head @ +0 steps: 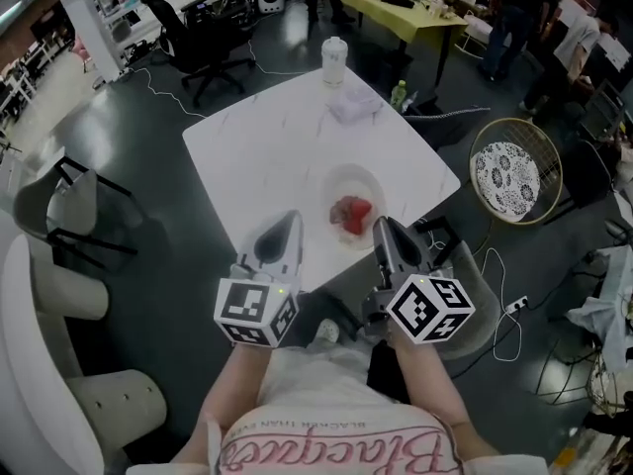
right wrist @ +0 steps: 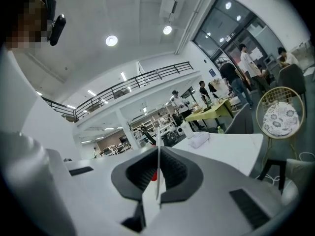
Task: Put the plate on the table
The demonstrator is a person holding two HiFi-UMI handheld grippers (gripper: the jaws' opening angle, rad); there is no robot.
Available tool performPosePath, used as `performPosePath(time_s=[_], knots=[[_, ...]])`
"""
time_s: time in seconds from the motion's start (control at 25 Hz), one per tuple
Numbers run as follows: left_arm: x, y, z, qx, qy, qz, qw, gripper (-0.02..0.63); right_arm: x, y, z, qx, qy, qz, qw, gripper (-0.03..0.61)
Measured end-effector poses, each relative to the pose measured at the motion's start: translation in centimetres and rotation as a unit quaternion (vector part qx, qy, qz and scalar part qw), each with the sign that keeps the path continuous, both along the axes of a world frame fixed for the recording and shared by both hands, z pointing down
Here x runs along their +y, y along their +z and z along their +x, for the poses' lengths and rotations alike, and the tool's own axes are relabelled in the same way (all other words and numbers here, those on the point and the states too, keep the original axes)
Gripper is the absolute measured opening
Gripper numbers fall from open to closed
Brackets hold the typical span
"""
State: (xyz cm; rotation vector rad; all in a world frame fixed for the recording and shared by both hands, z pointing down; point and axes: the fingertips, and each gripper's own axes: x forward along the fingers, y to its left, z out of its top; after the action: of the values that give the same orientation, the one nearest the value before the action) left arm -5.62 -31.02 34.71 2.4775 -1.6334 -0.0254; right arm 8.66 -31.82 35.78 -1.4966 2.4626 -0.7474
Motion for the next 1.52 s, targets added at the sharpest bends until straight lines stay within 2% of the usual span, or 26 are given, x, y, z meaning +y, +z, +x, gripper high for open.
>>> performPosePath(time_s=[0.52, 0.84, 1.12, 1.36, 1.52], knots=[[-8.0, 3.6, -0.9, -0.016, 0.027, -0.024, 0.9992, 0.005, -8.7, 5.4, -0.9, -0.006, 0.017, -0.056, 0.998, 0.008], [-15.0, 7.3, -1.7, -0.028, 0.053, -0.058, 0.9965, 0.005, -16.2, 12.0, -2.6, -0.014, 0.038, -0.128, 0.991, 0.008], [-20.1, 11.1, -3.6, -0.018, 0.047, -0.090, 0.9947, 0.005, -21.4, 18.4, -3.9, -0.039, 0.048, -0.184, 0.981, 0.008], [-22.8, 13.2, -4.7, -0.011, 0.038, -0.108, 0.9934, 0.005, -24.6, 21.0, -3.6, 0.016, 0.059, -0.187, 0.981, 0.008], [-23.7, 14.7, -5.0, -0.011, 0.035, -0.120, 0.9921, 0.005, -26.1, 23.2, -2.9, 0.064, 0.076, -0.200, 0.975, 0.009]])
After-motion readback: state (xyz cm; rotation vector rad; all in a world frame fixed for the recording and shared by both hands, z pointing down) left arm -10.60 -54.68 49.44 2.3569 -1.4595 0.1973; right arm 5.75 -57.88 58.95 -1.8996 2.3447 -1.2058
